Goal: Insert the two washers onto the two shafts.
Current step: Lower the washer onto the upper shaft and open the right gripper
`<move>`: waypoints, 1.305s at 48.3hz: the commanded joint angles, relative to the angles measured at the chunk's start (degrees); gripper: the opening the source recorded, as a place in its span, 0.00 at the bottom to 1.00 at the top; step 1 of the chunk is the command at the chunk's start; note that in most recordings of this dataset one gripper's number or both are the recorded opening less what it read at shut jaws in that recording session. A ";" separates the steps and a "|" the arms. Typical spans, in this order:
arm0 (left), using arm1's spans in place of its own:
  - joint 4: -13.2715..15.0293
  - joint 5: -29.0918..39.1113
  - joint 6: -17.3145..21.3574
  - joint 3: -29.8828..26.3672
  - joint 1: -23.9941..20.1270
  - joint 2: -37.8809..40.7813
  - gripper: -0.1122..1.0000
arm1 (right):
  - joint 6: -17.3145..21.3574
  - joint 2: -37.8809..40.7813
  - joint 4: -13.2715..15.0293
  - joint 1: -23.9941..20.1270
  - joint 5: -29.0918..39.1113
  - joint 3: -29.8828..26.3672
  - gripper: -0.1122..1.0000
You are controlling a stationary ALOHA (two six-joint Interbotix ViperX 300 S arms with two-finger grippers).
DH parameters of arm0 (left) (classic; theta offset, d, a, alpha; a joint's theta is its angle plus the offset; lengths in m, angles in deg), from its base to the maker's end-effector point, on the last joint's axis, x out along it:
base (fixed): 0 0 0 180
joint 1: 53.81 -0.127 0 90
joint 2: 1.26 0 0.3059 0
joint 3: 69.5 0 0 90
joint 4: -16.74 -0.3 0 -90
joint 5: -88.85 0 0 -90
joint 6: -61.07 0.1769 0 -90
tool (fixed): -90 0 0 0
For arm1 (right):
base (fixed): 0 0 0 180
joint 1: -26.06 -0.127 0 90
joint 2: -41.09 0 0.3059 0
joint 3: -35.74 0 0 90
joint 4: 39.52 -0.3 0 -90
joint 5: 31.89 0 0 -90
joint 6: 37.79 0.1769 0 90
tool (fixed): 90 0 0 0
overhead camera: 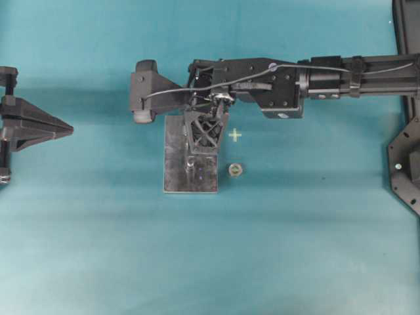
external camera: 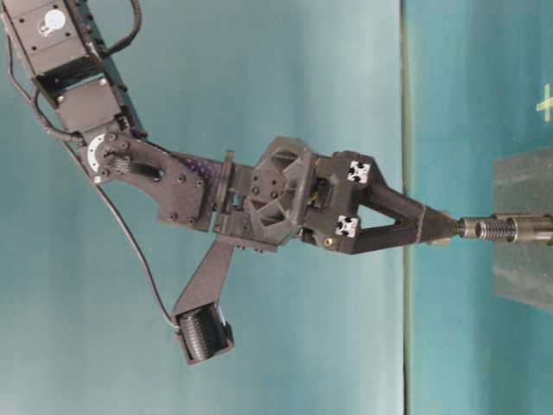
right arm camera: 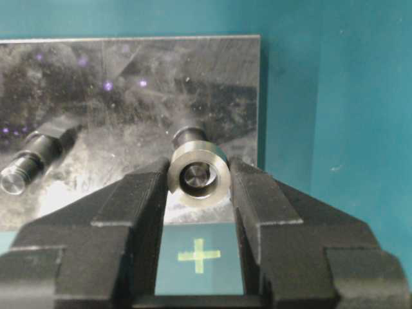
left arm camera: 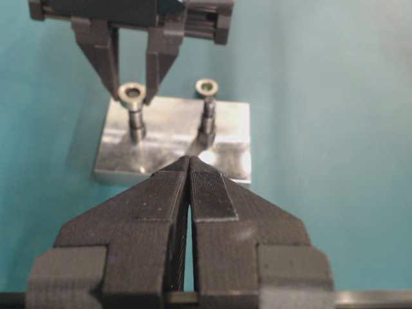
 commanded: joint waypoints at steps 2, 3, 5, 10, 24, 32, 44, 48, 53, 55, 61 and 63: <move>-0.18 -0.26 -0.09 -0.79 -0.09 0.35 0.10 | -0.70 -0.62 0.09 0.70 -0.18 -1.85 0.52; -0.18 -0.26 -0.09 -0.88 -0.09 0.26 0.10 | -0.70 -0.44 0.09 0.70 -0.18 -1.85 0.57; -0.18 -0.26 -0.09 -0.88 -0.09 0.26 0.10 | -0.70 -0.09 -0.18 0.70 -0.18 -1.76 0.68; -0.18 -0.26 -0.09 -0.97 -0.09 0.35 0.10 | -0.62 0.88 -0.97 0.44 -0.26 -2.02 0.88; -0.18 -0.26 -0.09 -0.97 -0.09 0.26 0.10 | -0.97 0.53 -4.48 -0.62 1.76 -2.46 0.81; -0.18 -0.26 -0.09 -0.88 -0.09 0.35 0.10 | -0.62 0.97 -4.04 1.32 1.93 -2.20 0.81; -0.18 -0.26 -0.26 -1.05 -0.09 0.26 0.10 | -0.26 1.49 0.26 4.83 1.67 -2.81 0.79; -0.18 -0.26 -0.26 -1.05 -0.09 0.35 0.10 | -0.26 1.23 0.26 4.39 1.76 -2.90 0.79; -0.18 -0.26 -0.26 -1.05 -0.09 0.35 0.10 | -0.26 0.97 -0.26 2.81 2.37 -2.90 0.79; -0.18 -0.26 -0.26 -1.05 -0.09 0.26 0.10 | -0.44 0.53 -0.70 2.02 2.90 -2.90 0.80; -0.18 -0.26 -0.26 -0.97 -0.09 0.35 0.10 | -0.09 -0.44 -2.29 -0.44 4.57 -2.55 0.79; -0.18 -0.26 -0.35 -0.88 -0.09 0.35 0.10 | 0.26 -0.79 -2.46 -1.14 4.92 -2.20 0.79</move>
